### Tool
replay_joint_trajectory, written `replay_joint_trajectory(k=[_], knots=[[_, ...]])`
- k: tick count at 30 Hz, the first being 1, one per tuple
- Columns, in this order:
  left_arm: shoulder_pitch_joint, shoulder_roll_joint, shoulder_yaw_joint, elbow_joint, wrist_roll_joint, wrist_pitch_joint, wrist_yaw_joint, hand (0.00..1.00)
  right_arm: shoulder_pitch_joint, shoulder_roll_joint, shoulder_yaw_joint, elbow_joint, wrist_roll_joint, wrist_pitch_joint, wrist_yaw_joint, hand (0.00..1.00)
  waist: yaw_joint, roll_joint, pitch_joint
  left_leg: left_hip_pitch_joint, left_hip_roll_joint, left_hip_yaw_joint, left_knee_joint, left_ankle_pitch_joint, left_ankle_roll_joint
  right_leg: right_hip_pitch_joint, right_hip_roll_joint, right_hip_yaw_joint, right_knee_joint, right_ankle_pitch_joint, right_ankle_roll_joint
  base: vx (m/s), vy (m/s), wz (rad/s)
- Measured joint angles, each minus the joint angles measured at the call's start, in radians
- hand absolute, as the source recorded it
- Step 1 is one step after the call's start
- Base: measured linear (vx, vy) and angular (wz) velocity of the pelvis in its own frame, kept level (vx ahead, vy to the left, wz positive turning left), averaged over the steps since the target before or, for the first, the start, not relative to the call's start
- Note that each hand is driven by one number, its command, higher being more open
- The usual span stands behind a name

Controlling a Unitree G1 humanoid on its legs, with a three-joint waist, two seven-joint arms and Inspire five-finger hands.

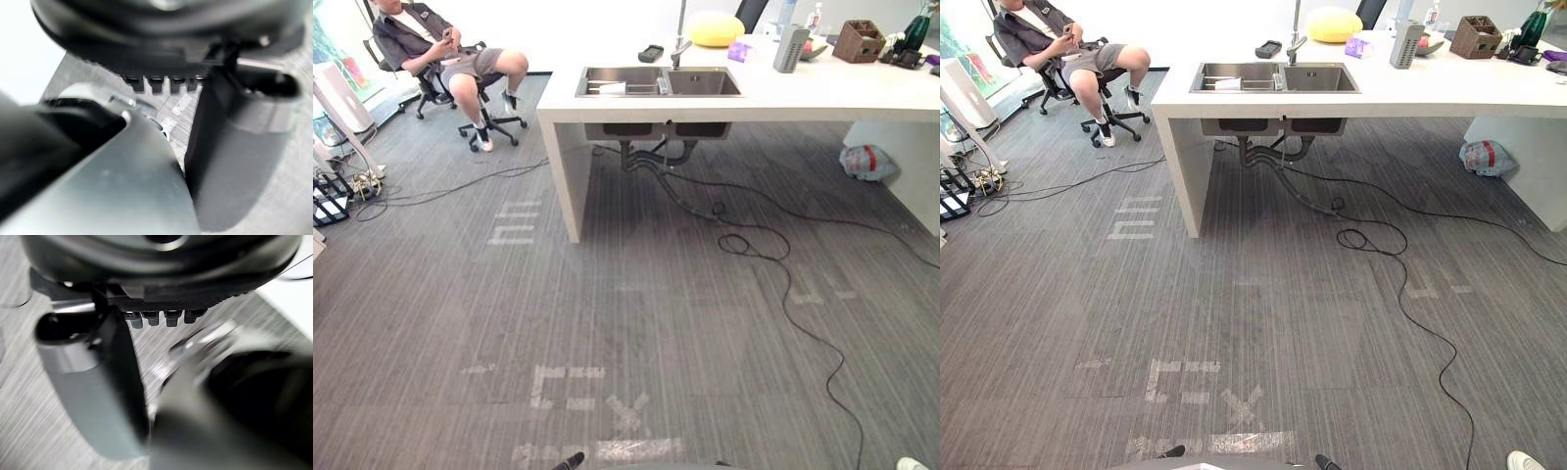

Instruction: Walk over to the sink, pick up the cup, carry it to the dishwasher, place the cup inside the dishwasher, then close the dishwasher door

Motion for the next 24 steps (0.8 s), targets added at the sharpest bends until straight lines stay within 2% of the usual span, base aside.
replay_joint_trajectory(k=[3, 6, 10, 15, 21, 24], knots=[[-0.087, 0.019, -0.070, -0.025, -0.029, 0.006, -0.012, 1.00, -0.098, 0.005, 0.015, 0.000, -0.014, -0.004, -0.002, 1.00, 0.000, -0.007, 0.014, -0.016, -0.002, -0.030, 0.000, 0.010, -0.001, -0.003, -0.001, -0.029, -0.009, 0.002, 0.002, -0.03, -0.031, 0.28], [-0.169, 0.001, -0.118, -0.086, -0.095, 0.016, -0.051, 1.00, -0.195, 0.012, 0.036, -0.011, -0.012, -0.018, 0.001, 1.00, -0.001, -0.010, 0.030, -0.026, -0.004, -0.054, 0.000, 0.018, -0.001, -0.003, -0.003, -0.054, -0.011, 0.002, 0.003, -0.04, -0.035, 0.24], [-0.247, -0.015, -0.178, -0.104, -0.123, -0.017, -0.069, 1.00, -0.292, 0.004, 0.044, -0.021, -0.003, -0.019, 0.032, 1.00, -0.011, -0.007, 0.036, -0.024, -0.004, -0.062, 0.000, 0.019, -0.003, 0.005, -0.003, -0.072, -0.013, 0.002, 0.015, 0.00, -0.017, 0.08], [-0.251, -0.011, -0.187, -0.100, -0.111, -0.058, 0.021, 1.00, -0.305, -0.001, 0.044, -0.020, 0.007, -0.007, 0.045, 1.00, -0.027, -0.004, 0.047, -0.004, -0.003, -0.059, 0.001, 0.008, -0.020, 0.021, -0.009, -0.082, 0.005, -0.020, 0.061, 0.00, -0.003, 0.03], [-0.232, -0.013, -0.186, -0.092, 0.031, -0.136, 0.129, 1.00, -0.277, 0.002, 0.044, -0.017, -0.013, -0.005, 0.046, 1.00, -0.029, -0.003, 0.056, 0.014, -0.004, -0.052, 0.003, -0.005, -0.040, 0.024, -0.019, -0.081, 0.037, -0.039, 0.091, 0.00, 0.000, 0.00], [-0.226, -0.013, -0.186, -0.093, 0.103, -0.166, 0.162, 1.00, -0.261, 0.002, 0.043, -0.017, -0.047, -0.026, 0.046, 1.00, -0.030, -0.003, 0.056, 0.020, -0.005, -0.051, 0.004, -0.007, -0.043, 0.027, -0.022, -0.081, 0.047, -0.039, 0.092, 0.00, 0.000, 0.00]])
